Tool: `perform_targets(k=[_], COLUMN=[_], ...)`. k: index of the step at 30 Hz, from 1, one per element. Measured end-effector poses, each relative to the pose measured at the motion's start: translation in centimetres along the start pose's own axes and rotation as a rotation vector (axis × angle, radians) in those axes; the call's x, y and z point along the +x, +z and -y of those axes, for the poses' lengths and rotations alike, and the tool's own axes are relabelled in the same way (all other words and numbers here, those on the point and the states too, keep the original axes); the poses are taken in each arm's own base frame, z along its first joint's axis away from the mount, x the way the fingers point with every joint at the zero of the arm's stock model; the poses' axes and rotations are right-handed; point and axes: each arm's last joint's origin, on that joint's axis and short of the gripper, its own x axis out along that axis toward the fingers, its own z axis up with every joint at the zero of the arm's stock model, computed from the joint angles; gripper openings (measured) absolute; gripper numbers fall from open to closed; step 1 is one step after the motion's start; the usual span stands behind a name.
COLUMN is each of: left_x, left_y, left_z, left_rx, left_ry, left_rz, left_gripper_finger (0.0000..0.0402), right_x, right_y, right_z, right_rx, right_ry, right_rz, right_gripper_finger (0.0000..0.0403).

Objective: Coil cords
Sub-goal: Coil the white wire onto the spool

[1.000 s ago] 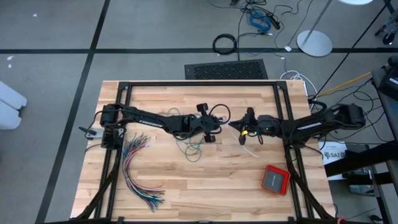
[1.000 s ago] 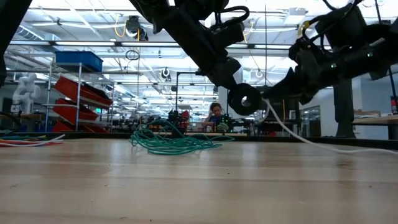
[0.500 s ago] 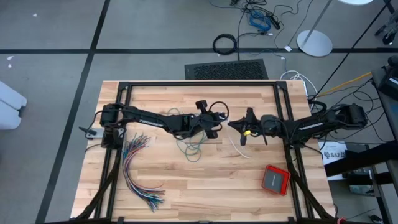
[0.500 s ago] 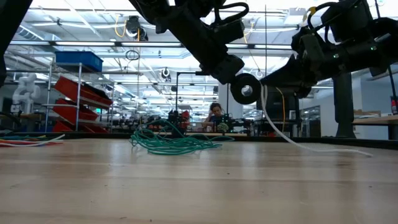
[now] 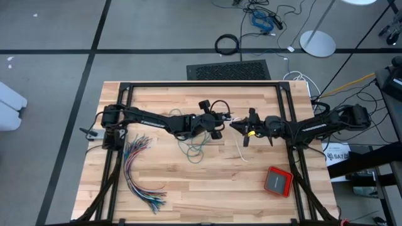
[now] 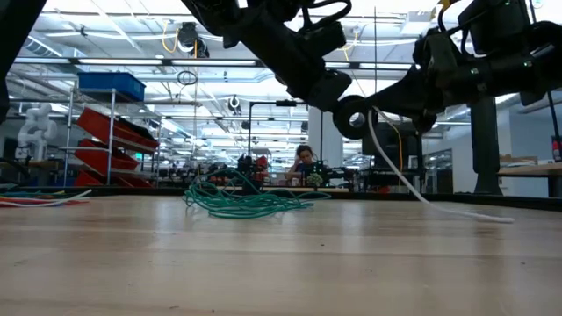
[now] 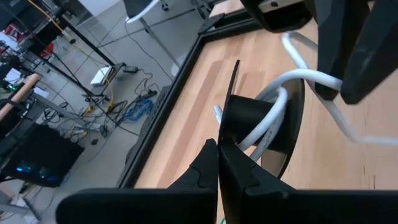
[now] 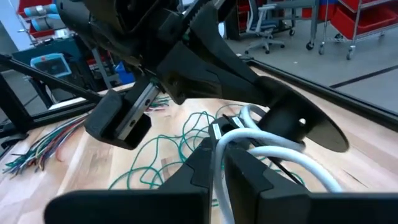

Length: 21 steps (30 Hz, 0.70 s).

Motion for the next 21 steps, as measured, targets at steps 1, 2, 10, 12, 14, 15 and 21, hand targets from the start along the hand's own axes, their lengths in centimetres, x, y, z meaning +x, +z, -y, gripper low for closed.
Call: perform_targets(k=[1, 2, 10, 12, 14, 15, 21], left_x=[0.0, 0.0, 0.0, 0.1, 0.1, 0.1, 0.1], left_y=[0.0, 0.1, 0.3, 0.5, 0.7, 0.8, 1.2], left_z=[0.0, -0.1, -0.2, -0.3, -0.4, -0.5, -0.7], left_rx=[-0.003, -0.008, -0.073, -0.085, -0.099, -0.109, -0.136], left_ry=[0.001, 0.001, 0.023, 0.031, 0.048, 0.056, 0.073], left_rz=[0.004, 0.01, 0.031, 0.044, 0.058, 0.07, 0.113], left_gripper_finger=[0.0, 0.0, 0.0, 0.0, 0.0, 0.0, 0.0], right_x=[0.0, 0.0, -0.2, -0.2, -0.2, -0.2, -0.2], right_y=[0.0, 0.0, 0.2, 0.2, 0.2, 0.2, 0.0], right_z=[-0.1, -0.2, -0.8, -1.0, -1.1, -1.1, -1.1], right_rx=[-0.002, -0.007, -0.056, -0.061, -0.062, -0.062, -0.066], right_ry=[0.001, 0.002, -0.009, -0.02, -0.025, -0.021, -0.024], right_rz=[0.003, 0.007, 0.046, 0.049, 0.05, 0.048, 0.03], right_gripper_finger=[0.0023, 0.0023, 0.0024, 0.0028, 0.0034, 0.0038, 0.0067])
